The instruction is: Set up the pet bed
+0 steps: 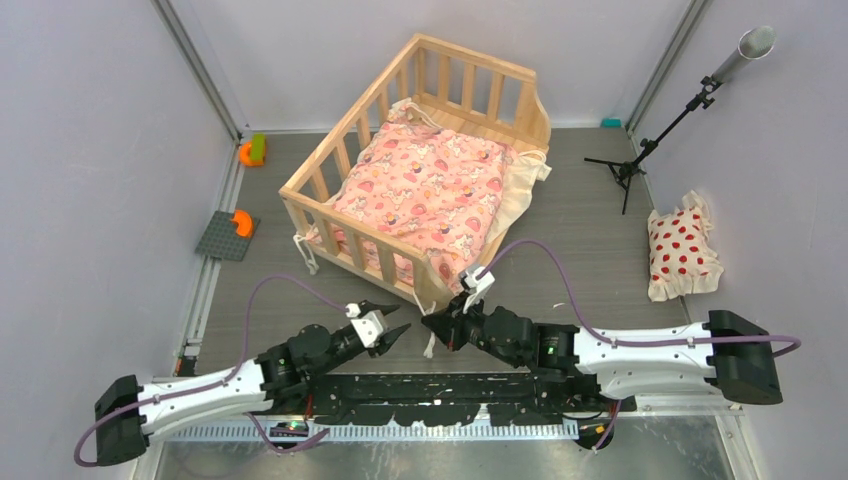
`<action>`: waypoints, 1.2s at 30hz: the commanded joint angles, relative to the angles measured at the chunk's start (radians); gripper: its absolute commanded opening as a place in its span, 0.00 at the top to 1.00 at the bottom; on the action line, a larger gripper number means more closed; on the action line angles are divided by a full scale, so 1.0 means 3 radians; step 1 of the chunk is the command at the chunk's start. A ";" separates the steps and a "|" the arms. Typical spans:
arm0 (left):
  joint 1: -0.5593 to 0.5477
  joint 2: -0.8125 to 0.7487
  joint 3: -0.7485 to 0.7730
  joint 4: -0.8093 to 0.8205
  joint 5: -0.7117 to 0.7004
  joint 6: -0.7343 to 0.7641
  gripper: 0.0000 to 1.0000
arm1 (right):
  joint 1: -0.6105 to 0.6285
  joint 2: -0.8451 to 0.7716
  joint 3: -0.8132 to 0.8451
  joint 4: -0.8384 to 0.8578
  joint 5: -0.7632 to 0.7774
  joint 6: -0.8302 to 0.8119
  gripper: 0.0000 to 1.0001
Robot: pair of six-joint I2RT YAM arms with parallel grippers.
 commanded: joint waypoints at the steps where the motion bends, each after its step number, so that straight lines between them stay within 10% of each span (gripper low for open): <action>1: 0.0011 0.0449 -0.0005 0.0996 0.0050 0.0086 0.53 | 0.0003 -0.0062 0.0145 0.0218 -0.0114 0.0154 0.99; 15: 0.0009 0.1862 0.0154 0.2302 0.0222 0.0148 0.52 | -0.0013 -0.0110 0.0119 0.0293 -0.0144 0.0206 0.99; 36: 0.0009 0.2172 0.0324 0.2575 0.0261 0.0122 0.51 | -0.0032 -0.0093 0.0094 0.0313 -0.0200 0.0228 0.99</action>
